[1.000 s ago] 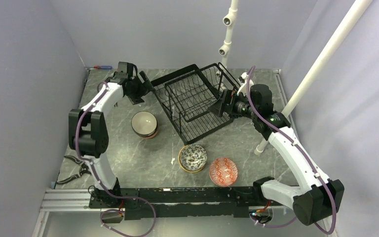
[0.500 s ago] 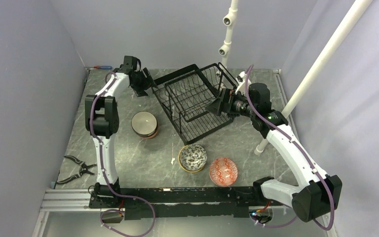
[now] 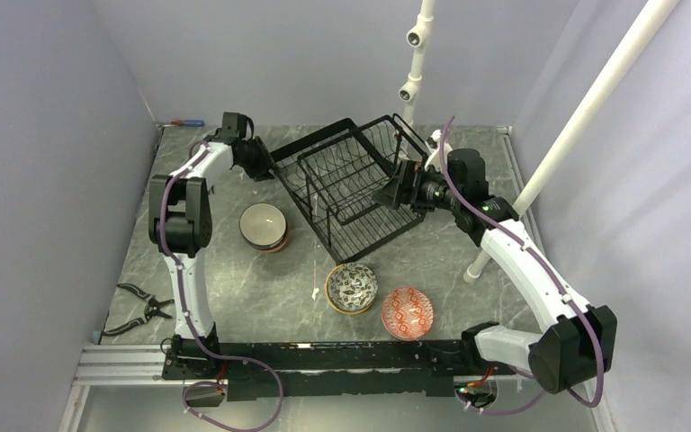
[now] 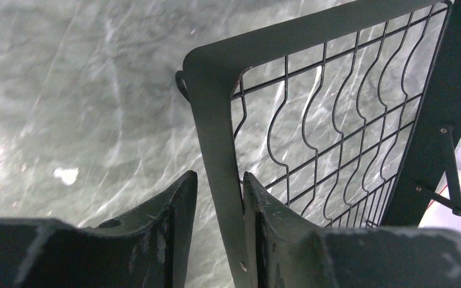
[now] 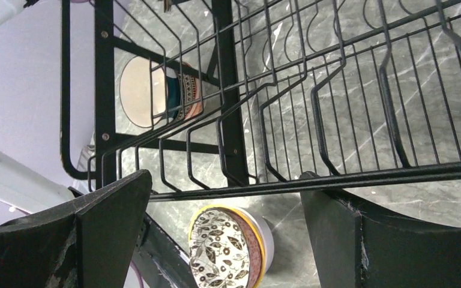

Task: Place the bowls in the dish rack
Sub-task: Adjust the dish rack at the center of the board.

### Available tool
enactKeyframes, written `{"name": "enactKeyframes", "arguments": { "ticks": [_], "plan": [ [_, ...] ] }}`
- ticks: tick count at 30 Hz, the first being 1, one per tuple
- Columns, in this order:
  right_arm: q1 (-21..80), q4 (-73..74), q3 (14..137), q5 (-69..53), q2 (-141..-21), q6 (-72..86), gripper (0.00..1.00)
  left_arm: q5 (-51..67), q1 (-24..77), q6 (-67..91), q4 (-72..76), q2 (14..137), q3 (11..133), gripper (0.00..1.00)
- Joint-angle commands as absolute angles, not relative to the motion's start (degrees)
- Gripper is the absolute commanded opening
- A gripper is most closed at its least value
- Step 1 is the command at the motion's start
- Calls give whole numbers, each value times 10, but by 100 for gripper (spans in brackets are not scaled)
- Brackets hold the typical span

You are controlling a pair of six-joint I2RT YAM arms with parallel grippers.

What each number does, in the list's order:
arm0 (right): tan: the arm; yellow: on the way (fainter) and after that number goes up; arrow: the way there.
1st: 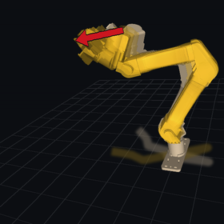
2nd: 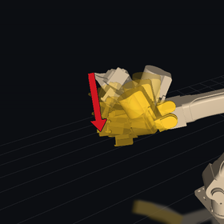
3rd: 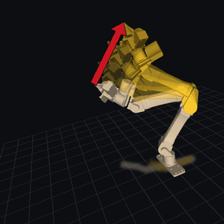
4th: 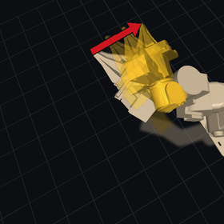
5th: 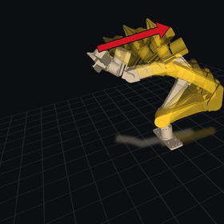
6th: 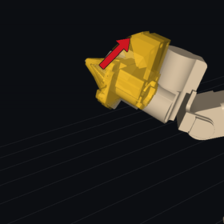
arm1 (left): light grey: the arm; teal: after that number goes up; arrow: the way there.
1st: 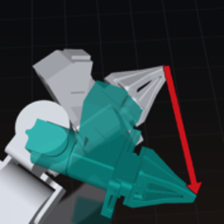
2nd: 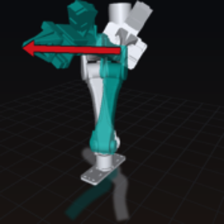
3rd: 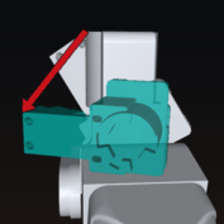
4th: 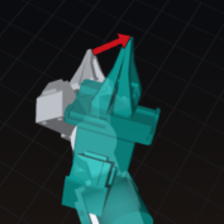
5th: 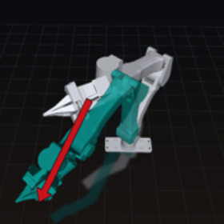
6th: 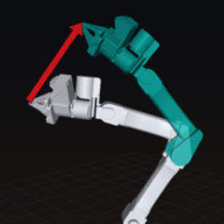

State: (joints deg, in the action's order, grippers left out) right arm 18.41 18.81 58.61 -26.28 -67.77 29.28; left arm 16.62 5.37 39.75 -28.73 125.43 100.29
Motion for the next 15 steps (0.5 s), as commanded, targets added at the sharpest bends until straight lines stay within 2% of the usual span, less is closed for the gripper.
{"name": "enactKeyframes", "arguments": {
  "ticks": [1,7,15],
  "plan": [
    [184,165,617,-258,-683,281,98,145,35,400,-298,1192,940,35],
    [184,159,621,-257,-701,282,98,134,23,394,-320,1161,905,21],
    [184,140,647,-260,-737,287,95,146,3,418,-276,1097,800,11]
  ]
}}
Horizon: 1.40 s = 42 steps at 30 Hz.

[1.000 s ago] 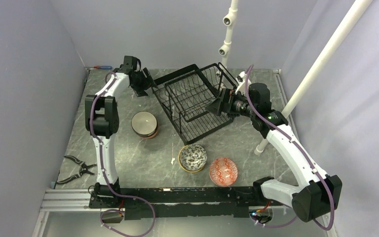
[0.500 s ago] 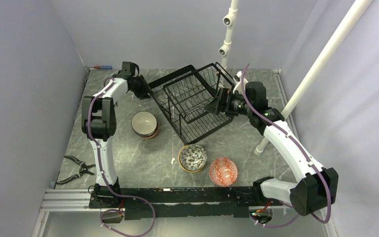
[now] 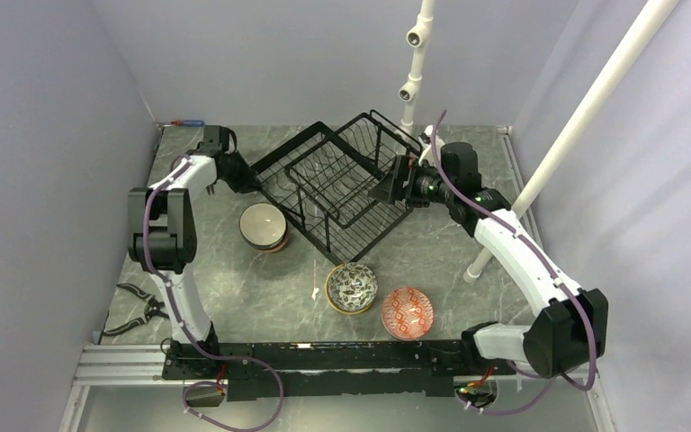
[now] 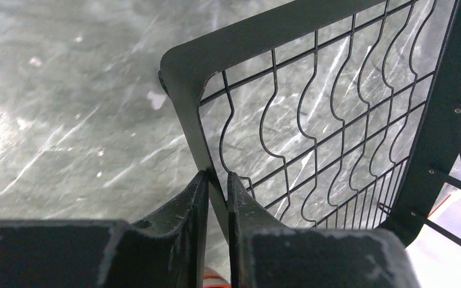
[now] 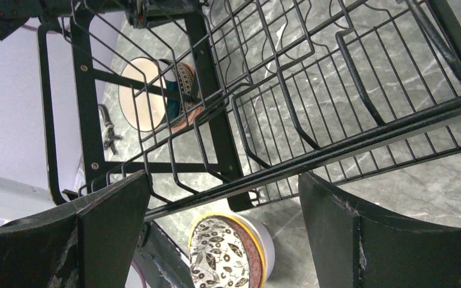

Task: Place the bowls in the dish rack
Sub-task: Adjust the dish rack at the center of the board.

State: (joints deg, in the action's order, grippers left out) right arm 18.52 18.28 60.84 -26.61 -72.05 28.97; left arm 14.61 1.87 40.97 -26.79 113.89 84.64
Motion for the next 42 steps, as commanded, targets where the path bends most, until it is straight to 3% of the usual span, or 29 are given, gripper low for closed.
{"name": "enactKeyframes", "arguments": {
  "ticks": [1,3,19,42],
  "plan": [
    [184,137,652,-257,-743,288,95,149,2,421,-270,1092,790,8],
    [184,134,666,-254,-761,286,91,154,2,429,-265,1082,773,3],
    [184,178,818,-239,-898,248,76,147,2,522,-196,947,632,2],
    [184,299,1057,-217,-1087,193,78,154,4,523,-197,868,555,3]
  ]
}}
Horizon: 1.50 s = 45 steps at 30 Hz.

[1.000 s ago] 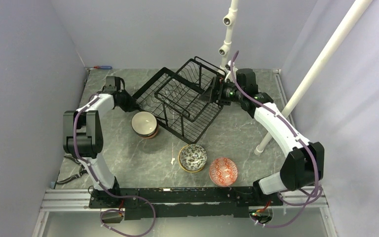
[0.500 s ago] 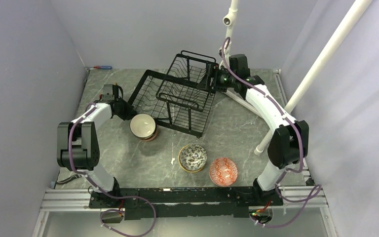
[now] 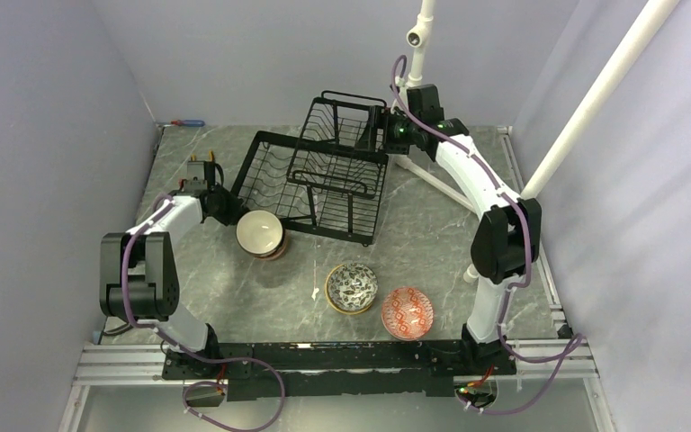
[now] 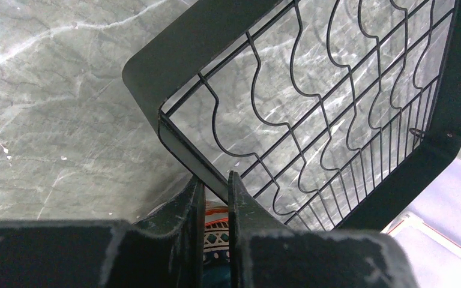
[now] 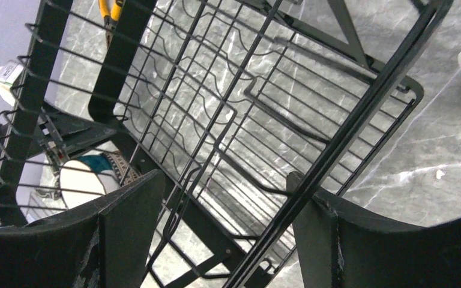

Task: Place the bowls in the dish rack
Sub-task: Adjust the dish rack at the center of the board.

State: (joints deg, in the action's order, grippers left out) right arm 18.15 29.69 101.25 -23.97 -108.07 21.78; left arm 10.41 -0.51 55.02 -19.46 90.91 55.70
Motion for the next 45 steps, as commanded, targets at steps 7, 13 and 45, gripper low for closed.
{"name": "enactKeyframes", "arguments": {
  "ticks": [7,13,45],
  "plan": [
    [175,305,1047,-167,-1051,173,91,116,4,490,-235,847,576,16],
    [170,315,1037,-128,-1004,157,97,70,3,459,-275,805,602,56],
    [158,377,1161,-242,-1126,166,49,114,2,385,-396,527,501,93]
  ]
}}
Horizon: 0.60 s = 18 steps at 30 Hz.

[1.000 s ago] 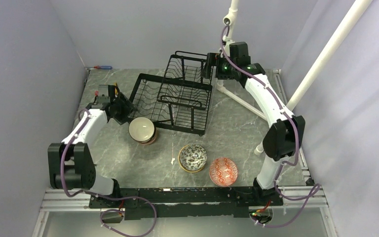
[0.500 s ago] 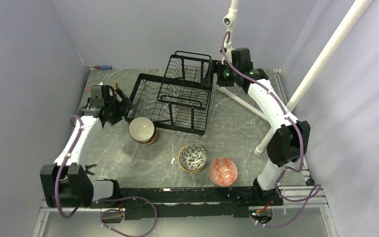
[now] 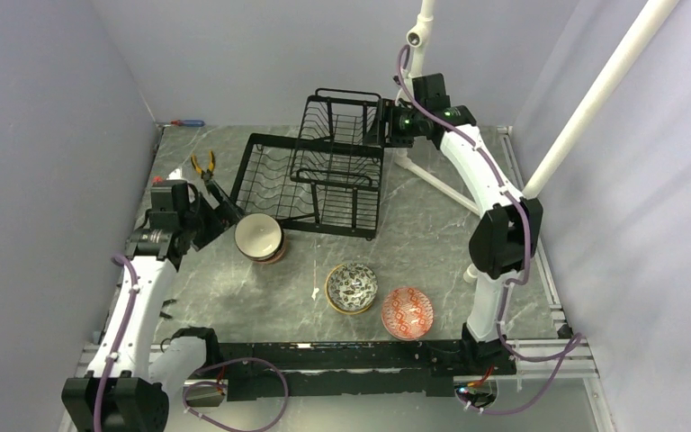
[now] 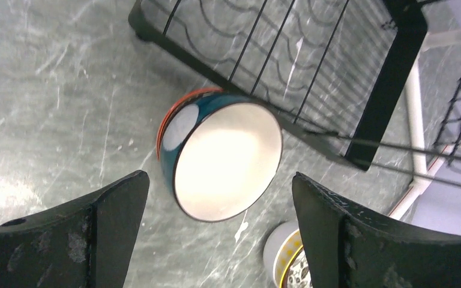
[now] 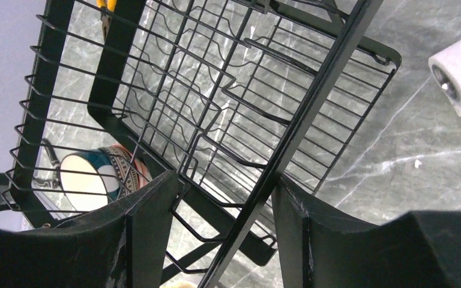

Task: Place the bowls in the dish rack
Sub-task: Adjust the dish rack at the center of the board.

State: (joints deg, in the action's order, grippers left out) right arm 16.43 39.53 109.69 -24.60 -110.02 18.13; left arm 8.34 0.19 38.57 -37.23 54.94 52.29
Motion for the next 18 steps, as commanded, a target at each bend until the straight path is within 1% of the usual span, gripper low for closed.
{"name": "enactKeyframes", "arguments": {
  "ticks": [1,4,7,13,18],
  "plan": [
    [157,381,1176,-241,-1135,164,49,119,2,386,-396,523,492,93],
    [150,409,1228,-240,-1169,157,49,132,2,391,-397,519,473,94],
    [149,413,1232,-221,-1160,150,57,149,2,395,-392,516,459,94],
    [149,352,1094,-164,-1040,145,82,163,2,393,-395,504,456,94],
    [149,294,965,-133,-901,139,93,135,2,387,-416,506,460,92]
  ]
}}
